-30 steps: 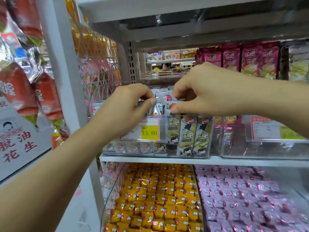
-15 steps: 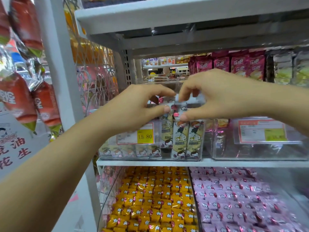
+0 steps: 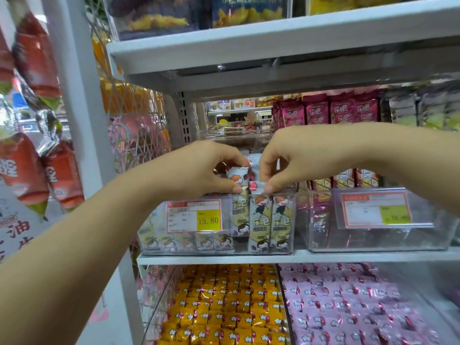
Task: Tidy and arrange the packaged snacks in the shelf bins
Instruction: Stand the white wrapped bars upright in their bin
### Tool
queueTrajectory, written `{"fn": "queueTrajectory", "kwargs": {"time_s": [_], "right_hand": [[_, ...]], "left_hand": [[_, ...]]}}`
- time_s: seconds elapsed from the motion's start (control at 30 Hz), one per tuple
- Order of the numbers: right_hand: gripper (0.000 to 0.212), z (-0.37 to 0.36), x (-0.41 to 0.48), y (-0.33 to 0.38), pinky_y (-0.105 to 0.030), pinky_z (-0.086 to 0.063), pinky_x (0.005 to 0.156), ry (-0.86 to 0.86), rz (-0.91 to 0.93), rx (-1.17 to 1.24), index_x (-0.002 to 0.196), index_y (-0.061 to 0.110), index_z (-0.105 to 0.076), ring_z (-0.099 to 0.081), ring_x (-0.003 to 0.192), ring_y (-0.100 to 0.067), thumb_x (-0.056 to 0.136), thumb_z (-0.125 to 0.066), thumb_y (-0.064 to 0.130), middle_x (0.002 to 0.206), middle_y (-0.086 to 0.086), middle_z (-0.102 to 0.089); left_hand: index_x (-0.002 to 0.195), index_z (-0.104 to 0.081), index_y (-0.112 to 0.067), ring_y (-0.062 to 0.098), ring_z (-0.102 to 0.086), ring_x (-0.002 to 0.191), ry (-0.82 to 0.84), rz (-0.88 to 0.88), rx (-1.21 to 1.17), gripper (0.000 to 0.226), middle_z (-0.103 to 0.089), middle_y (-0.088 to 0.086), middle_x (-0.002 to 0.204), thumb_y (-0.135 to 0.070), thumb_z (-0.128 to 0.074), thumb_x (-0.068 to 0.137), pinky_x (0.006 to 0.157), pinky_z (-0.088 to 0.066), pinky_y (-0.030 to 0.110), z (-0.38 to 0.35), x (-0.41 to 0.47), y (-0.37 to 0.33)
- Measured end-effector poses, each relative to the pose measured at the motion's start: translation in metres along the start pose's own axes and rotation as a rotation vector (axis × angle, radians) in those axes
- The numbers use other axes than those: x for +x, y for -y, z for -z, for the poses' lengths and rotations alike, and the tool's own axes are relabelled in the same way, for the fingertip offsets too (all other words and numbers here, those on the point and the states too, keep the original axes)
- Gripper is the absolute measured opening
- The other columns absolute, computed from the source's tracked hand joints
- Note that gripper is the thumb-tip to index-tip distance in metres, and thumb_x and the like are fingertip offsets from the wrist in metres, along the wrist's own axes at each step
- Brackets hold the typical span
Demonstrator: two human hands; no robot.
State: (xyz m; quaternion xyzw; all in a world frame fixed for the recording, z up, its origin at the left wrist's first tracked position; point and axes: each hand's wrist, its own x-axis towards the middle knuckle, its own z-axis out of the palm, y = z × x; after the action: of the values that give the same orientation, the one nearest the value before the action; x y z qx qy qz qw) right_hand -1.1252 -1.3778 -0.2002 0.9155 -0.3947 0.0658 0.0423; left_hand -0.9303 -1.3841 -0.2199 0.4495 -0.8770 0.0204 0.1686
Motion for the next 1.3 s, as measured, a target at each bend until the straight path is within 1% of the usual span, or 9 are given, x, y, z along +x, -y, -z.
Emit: {"fn": "queueTrajectory", "kwargs": {"time_s": [0.17,0.33,0.47,0.6,0.77,0.97,1.07,1.17,1.3], "right_hand": [[0.018,-0.012,0.002,0.002,-0.006,-0.037,0.058,-0.122,-0.023,-0.090,0.072,0.027,-0.058,-0.052,0.059,0.009,0.089,-0.063,0.030,0.057,0.012,-0.056],[0.014,-0.030,-0.003,0.002,-0.029,-0.037,0.070,-0.315,-0.049,-0.141,0.080,0.030,-0.049,-0.048,0.073,-0.007,0.093,-0.054,0.031,0.078,0.013,-0.056],[0.011,-0.039,-0.005,-0.001,-0.025,-0.027,0.068,-0.430,-0.007,-0.119,0.086,0.028,-0.045,-0.045,0.081,-0.010,0.096,-0.049,0.029,0.086,0.012,-0.048],[0.010,-0.046,-0.006,-0.003,-0.024,-0.026,0.069,-0.472,0.003,-0.080,0.087,0.028,-0.042,-0.043,0.083,-0.012,0.097,-0.044,0.030,0.089,0.012,-0.044],[0.010,-0.050,-0.006,-0.004,-0.023,-0.024,0.069,-0.495,0.004,-0.058,0.087,0.027,-0.042,-0.041,0.081,-0.012,0.097,-0.044,0.028,0.088,0.011,-0.045],[0.012,-0.049,-0.003,-0.002,-0.024,-0.027,0.069,-0.491,-0.023,-0.055,0.086,0.027,-0.042,-0.043,0.080,-0.012,0.098,-0.045,0.027,0.081,0.013,-0.044],[0.012,-0.047,0.002,-0.002,-0.026,-0.031,0.070,-0.511,-0.048,-0.046,0.086,0.024,-0.045,-0.047,0.081,-0.013,0.098,-0.045,0.027,0.085,0.008,-0.051],[0.012,-0.045,0.006,-0.002,-0.026,-0.032,0.072,-0.542,-0.085,-0.029,0.087,0.023,-0.045,-0.047,0.081,-0.012,0.099,-0.044,0.025,0.086,0.009,-0.050],[0.011,-0.047,0.006,-0.001,-0.021,-0.024,0.073,-0.570,-0.106,-0.025,0.089,0.023,-0.042,-0.044,0.082,-0.011,0.100,-0.042,0.023,0.088,0.009,-0.048]], "left_hand": [[0.112,-0.055,-0.038,-0.001,-0.056,0.098,0.056,0.005,-0.034,0.036,-0.051,-0.029,0.098,-0.039,-0.071,0.080,0.082,-0.046,0.016,0.004,0.002,0.000],[0.105,-0.051,-0.038,0.003,-0.054,0.099,0.095,0.020,-0.071,0.031,-0.050,-0.027,0.096,-0.039,-0.071,0.080,0.066,-0.040,0.004,0.009,0.004,-0.001],[0.107,-0.050,-0.035,-0.002,-0.050,0.095,0.098,0.019,-0.059,0.031,-0.050,-0.024,0.100,-0.037,-0.069,0.082,0.070,-0.036,0.007,0.009,0.005,0.000],[0.105,-0.048,-0.035,0.005,-0.050,0.095,0.110,0.007,-0.012,0.030,-0.049,-0.017,0.106,-0.037,-0.069,0.083,0.068,-0.035,0.008,0.009,0.007,-0.002],[0.100,-0.047,-0.035,0.006,-0.049,0.094,0.128,-0.012,0.026,0.030,-0.047,-0.024,0.095,-0.038,-0.070,0.082,0.069,-0.037,0.013,0.009,0.011,-0.005],[0.090,-0.047,-0.038,0.005,-0.052,0.092,0.155,-0.012,0.034,0.028,-0.050,-0.024,0.094,-0.039,-0.073,0.078,0.079,-0.043,0.024,0.011,0.013,-0.005],[0.091,-0.049,-0.041,0.000,-0.053,0.093,0.180,0.016,0.002,0.029,-0.055,-0.020,0.100,-0.041,-0.074,0.076,0.076,-0.045,0.021,0.016,0.012,-0.005],[0.099,-0.049,-0.036,0.010,-0.058,0.086,0.194,0.031,0.025,0.033,-0.060,-0.010,0.098,-0.041,-0.073,0.077,0.078,-0.050,0.033,0.014,0.016,-0.006],[0.087,-0.046,-0.036,0.003,-0.052,0.074,0.208,0.036,0.062,0.029,-0.055,-0.017,0.086,-0.041,-0.073,0.078,0.063,-0.040,0.024,0.013,0.018,-0.007]]}}
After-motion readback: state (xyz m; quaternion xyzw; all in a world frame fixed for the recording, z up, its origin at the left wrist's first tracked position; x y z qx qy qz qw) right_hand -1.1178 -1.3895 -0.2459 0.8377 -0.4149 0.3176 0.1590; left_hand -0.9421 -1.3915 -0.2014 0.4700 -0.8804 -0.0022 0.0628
